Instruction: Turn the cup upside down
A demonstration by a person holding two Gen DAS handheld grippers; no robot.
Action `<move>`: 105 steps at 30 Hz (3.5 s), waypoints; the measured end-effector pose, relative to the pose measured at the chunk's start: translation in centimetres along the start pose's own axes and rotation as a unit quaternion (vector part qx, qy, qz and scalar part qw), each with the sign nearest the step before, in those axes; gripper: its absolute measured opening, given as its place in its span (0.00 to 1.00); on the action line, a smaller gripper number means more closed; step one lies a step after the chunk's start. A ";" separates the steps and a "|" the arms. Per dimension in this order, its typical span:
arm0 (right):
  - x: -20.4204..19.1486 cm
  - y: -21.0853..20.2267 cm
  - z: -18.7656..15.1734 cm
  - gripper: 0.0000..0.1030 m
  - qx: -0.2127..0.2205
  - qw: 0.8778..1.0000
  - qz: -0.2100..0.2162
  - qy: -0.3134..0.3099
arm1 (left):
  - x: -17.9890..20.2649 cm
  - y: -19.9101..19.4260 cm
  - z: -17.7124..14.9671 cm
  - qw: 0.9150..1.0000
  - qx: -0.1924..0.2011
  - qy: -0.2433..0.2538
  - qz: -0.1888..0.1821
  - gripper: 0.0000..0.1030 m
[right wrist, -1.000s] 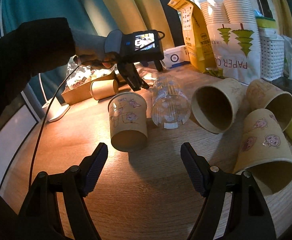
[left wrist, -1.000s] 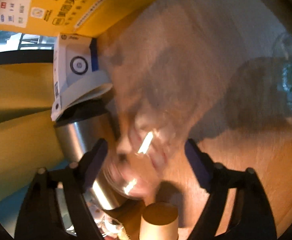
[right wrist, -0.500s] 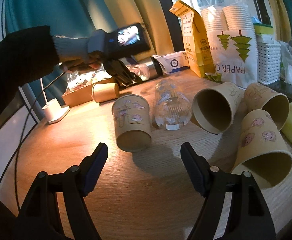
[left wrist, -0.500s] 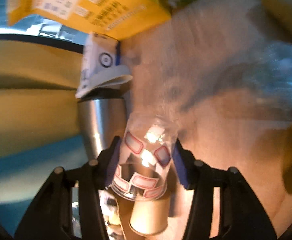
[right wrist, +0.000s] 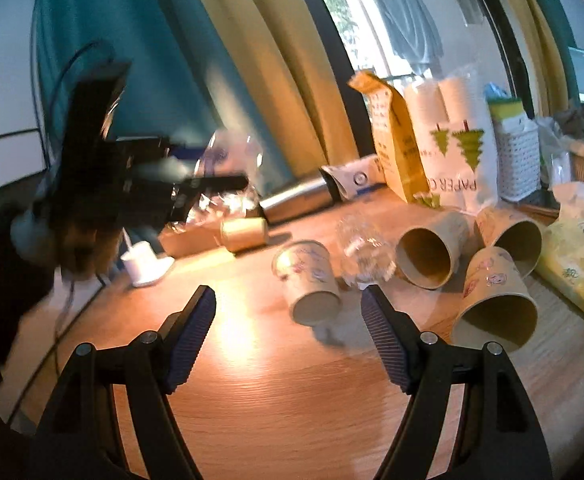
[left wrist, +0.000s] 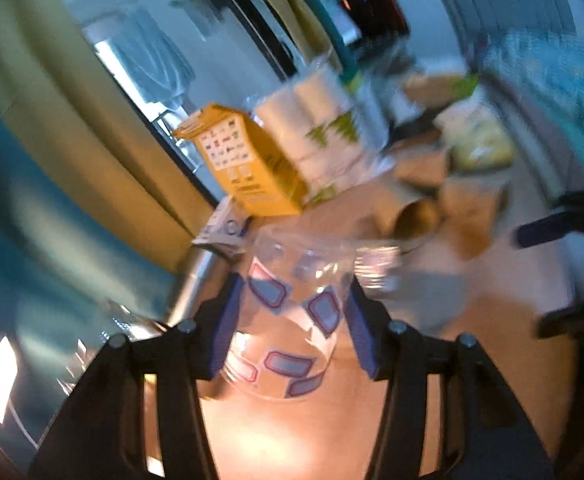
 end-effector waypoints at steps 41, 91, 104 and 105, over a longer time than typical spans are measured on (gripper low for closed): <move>-6.2 2.5 -1.2 0.54 -0.061 0.997 0.047 -0.013 | 7.8 -5.4 -9.1 0.963 0.155 -0.182 -0.127 0.53; -1.0 8.4 -2.8 0.70 -0.106 0.984 -0.126 -0.073 | 2.1 -3.6 -13.2 0.928 0.084 -0.360 0.039 0.80; -2.1 1.0 -4.3 0.70 -0.062 0.983 -0.163 -0.049 | 3.8 -5.9 -12.2 0.934 0.131 -0.326 0.068 0.99; -2.1 0.6 -4.5 0.70 -0.061 0.984 -0.164 -0.046 | 3.9 -6.0 -12.0 0.935 0.131 -0.321 0.073 0.99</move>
Point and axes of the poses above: each gripper's, at about its wrist camera, not at the fingertips, and y roughly the way its jaws point, x to its right, z to its top, the point moved 3 cm from there along y, roughly the way its jaws point, and after that the axes turned 2 degrees about -z, right-handed, at the moved point
